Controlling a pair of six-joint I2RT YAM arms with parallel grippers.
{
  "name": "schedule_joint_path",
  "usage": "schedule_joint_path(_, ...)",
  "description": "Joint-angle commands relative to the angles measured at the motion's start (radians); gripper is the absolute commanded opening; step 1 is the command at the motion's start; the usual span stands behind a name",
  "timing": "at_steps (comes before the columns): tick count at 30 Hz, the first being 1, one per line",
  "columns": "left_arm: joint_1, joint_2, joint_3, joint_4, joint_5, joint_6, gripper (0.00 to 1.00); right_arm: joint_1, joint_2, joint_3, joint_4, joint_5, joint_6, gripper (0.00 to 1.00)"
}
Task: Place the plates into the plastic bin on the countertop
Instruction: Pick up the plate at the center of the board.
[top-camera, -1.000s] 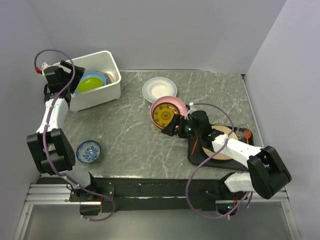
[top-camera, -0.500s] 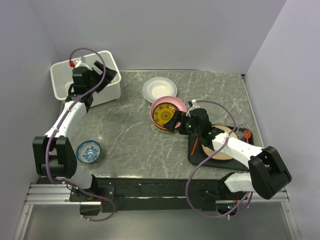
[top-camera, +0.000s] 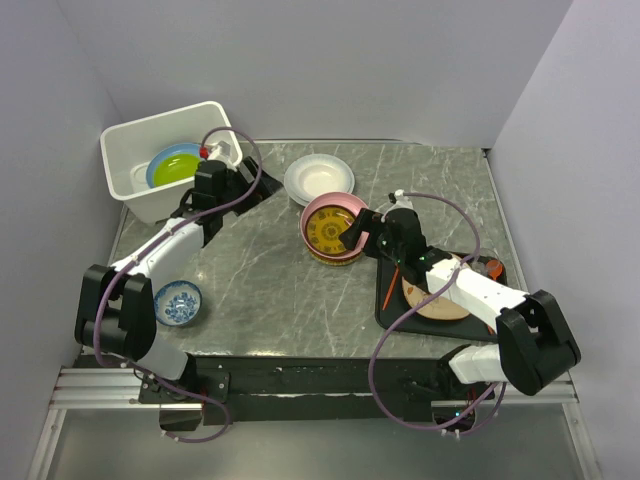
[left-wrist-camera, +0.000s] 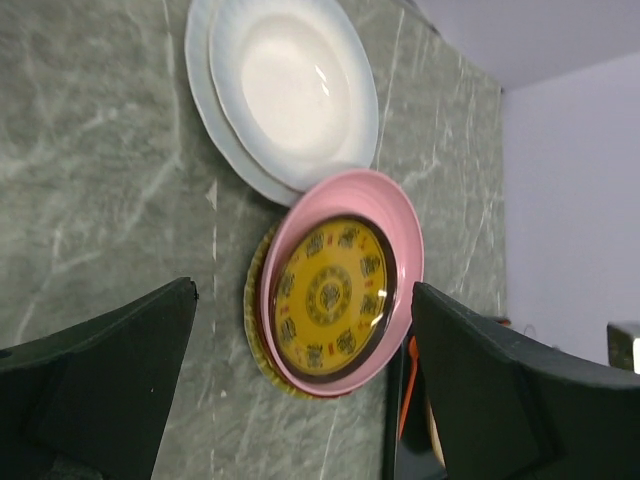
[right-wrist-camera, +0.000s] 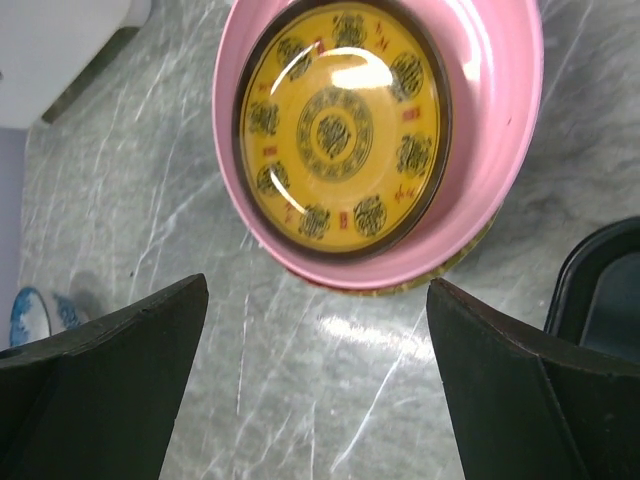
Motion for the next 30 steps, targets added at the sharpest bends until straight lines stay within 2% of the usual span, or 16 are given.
schedule_joint_path(1,-0.039,-0.042,-0.039,0.045,-0.006,0.020,0.93,-0.019,0.048,0.068,0.039,0.042,-0.027,0.96)
schedule_joint_path(11,-0.059,-0.132,-0.117,0.011,-0.043,0.047,0.93,-0.080,0.189,0.141,0.069,0.022,-0.033,0.93)
schedule_joint_path(21,-0.086,-0.083,-0.132,0.043,-0.010,0.031,0.91,-0.105,0.281,0.166,0.144,-0.039,-0.007,0.89)
schedule_joint_path(26,-0.099,-0.065,-0.148,0.066,-0.006,0.024,0.91,-0.105,0.280,0.166,0.135,-0.037,-0.010,0.87)
schedule_joint_path(30,-0.107,-0.039,-0.137,0.066,-0.003,0.028,0.91,-0.106,0.213,0.149,0.087,0.008,-0.017,0.87)
